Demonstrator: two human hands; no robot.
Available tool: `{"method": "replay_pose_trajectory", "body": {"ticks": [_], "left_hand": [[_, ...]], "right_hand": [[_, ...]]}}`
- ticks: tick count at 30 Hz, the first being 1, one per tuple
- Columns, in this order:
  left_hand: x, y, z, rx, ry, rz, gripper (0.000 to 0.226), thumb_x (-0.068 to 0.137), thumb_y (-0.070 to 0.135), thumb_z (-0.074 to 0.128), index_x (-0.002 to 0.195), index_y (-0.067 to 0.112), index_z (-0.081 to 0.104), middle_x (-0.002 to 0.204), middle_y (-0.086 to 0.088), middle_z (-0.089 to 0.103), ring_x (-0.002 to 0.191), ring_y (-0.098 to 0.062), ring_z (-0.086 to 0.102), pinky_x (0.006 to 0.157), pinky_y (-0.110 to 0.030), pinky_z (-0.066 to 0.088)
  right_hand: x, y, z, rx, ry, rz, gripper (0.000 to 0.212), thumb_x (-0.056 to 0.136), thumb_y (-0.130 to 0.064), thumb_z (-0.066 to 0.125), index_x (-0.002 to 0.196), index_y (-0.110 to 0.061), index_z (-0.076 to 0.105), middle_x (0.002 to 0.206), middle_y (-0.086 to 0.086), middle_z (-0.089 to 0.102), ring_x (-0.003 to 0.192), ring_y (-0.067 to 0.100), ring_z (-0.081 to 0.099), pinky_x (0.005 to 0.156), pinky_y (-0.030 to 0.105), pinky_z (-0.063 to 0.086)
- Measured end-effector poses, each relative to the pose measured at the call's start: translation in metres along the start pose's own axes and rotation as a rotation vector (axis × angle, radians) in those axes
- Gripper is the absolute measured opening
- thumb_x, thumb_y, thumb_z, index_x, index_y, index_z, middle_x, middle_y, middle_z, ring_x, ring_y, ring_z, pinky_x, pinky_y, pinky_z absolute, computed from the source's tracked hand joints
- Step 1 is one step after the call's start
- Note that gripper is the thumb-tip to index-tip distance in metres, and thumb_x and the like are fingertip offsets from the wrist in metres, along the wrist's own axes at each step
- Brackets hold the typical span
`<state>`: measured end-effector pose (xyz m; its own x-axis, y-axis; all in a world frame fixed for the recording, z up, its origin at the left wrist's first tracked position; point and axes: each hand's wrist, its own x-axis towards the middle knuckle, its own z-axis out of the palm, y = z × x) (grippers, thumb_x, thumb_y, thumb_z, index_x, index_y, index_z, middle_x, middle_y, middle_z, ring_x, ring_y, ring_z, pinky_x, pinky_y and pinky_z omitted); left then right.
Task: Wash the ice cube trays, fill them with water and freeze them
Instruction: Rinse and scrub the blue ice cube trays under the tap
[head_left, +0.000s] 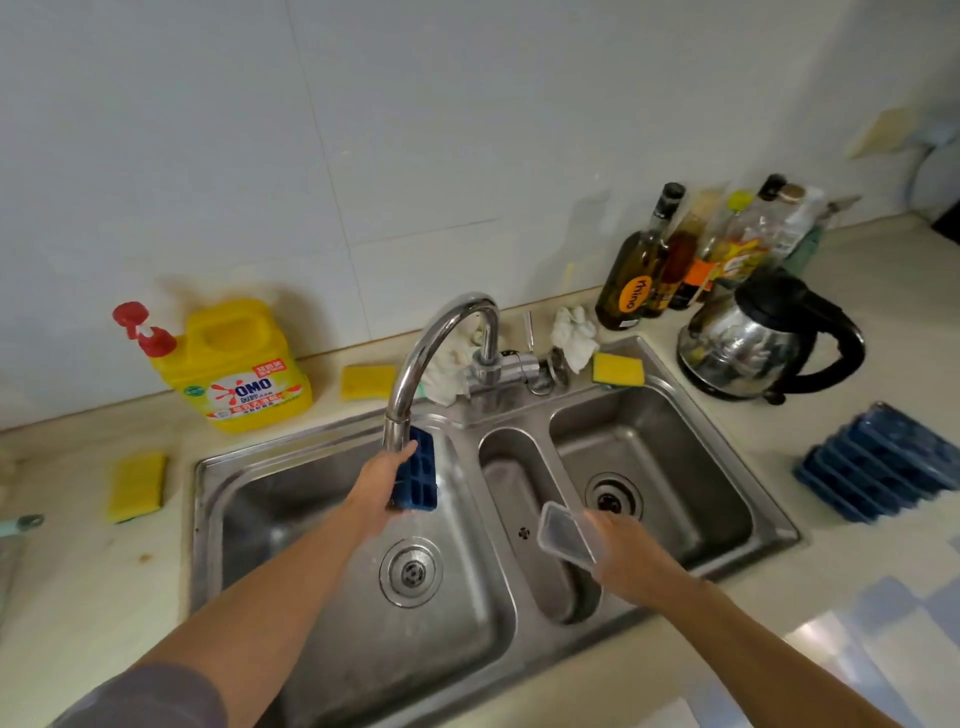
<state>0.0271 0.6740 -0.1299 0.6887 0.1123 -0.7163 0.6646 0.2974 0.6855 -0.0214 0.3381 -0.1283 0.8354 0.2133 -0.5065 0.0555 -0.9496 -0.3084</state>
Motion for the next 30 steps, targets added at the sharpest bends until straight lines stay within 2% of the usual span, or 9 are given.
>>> {"method": "replay_pose_trajectory", "body": {"ticks": [2,4,9,13,18,22,26,30], "left_hand": [[-0.001,-0.001,0.006,-0.100,-0.014,-0.007,0.017,0.099,0.029,0.060,0.112,0.018,0.059,0.113,-0.014,0.068,0.101,-0.035,0.067,0.092,-0.053,0.054],[-0.002,-0.003,0.012,-0.146,0.019,0.004,0.014,0.101,0.029,0.056,0.111,0.019,0.059,0.110,-0.014,0.068,0.099,-0.034,0.067,0.083,-0.050,0.055],[-0.007,-0.009,0.022,-0.253,0.056,0.001,0.017,0.101,0.034,0.054,0.111,0.021,0.059,0.108,-0.012,0.070,0.101,-0.035,0.067,0.072,-0.049,0.057],[-0.008,-0.013,0.022,-0.271,0.066,0.027,0.020,0.102,0.036,0.051,0.112,0.021,0.059,0.111,-0.013,0.070,0.104,-0.036,0.067,0.078,-0.052,0.057],[-0.010,-0.014,0.017,-0.229,0.095,0.037,0.031,0.103,0.040,0.045,0.117,0.016,0.060,0.115,-0.017,0.069,0.109,-0.039,0.067,0.091,-0.053,0.056],[-0.008,-0.014,0.013,-0.131,0.202,0.059,0.025,0.100,0.034,0.061,0.118,0.018,0.060,0.108,-0.010,0.069,0.097,-0.031,0.068,0.077,-0.045,0.058],[-0.007,-0.015,0.007,-0.097,0.249,0.057,0.028,0.098,0.027,0.063,0.124,0.015,0.059,0.107,-0.010,0.069,0.095,-0.030,0.068,0.074,-0.041,0.057],[-0.011,-0.014,0.001,-0.111,0.185,0.037,0.026,0.098,0.024,0.062,0.121,0.014,0.061,0.116,-0.015,0.069,0.102,-0.035,0.068,0.074,-0.043,0.057]], "right_hand": [[-0.006,0.017,0.005,-0.094,-0.034,-0.008,0.061,0.091,-0.011,0.067,0.144,-0.025,0.042,0.138,-0.001,0.055,0.121,0.017,0.052,0.102,0.034,0.050],[-0.015,0.032,0.012,-0.227,-0.094,-0.039,0.074,0.089,-0.008,0.067,0.153,-0.024,0.033,0.148,0.000,0.045,0.134,0.020,0.043,0.113,0.039,0.041],[-0.024,0.049,0.022,-0.490,-0.173,-0.170,0.082,0.088,0.000,0.064,0.158,-0.020,0.025,0.162,0.004,0.028,0.147,0.027,0.027,0.120,0.046,0.030],[-0.017,0.047,0.023,-0.537,-0.166,-0.201,0.084,0.090,-0.003,0.065,0.159,-0.017,0.021,0.170,0.007,0.012,0.154,0.033,0.016,0.124,0.054,0.022],[-0.009,0.041,0.028,-0.484,-0.116,-0.229,0.065,0.095,-0.015,0.064,0.153,-0.018,0.034,0.165,0.007,0.023,0.150,0.027,0.025,0.122,0.047,0.027],[-0.006,0.040,0.029,-0.496,-0.109,-0.236,0.062,0.095,-0.016,0.063,0.151,-0.015,0.036,0.158,0.008,0.033,0.143,0.026,0.033,0.119,0.044,0.032],[0.001,0.028,0.019,-0.401,-0.049,-0.238,0.048,0.095,-0.019,0.065,0.138,-0.016,0.045,0.143,0.004,0.046,0.129,0.019,0.045,0.112,0.035,0.040],[0.014,-0.003,0.004,-0.324,-0.006,-0.269,0.049,0.101,-0.024,0.059,0.147,-0.015,0.042,0.151,0.005,0.043,0.139,0.022,0.041,0.117,0.038,0.037]]}}
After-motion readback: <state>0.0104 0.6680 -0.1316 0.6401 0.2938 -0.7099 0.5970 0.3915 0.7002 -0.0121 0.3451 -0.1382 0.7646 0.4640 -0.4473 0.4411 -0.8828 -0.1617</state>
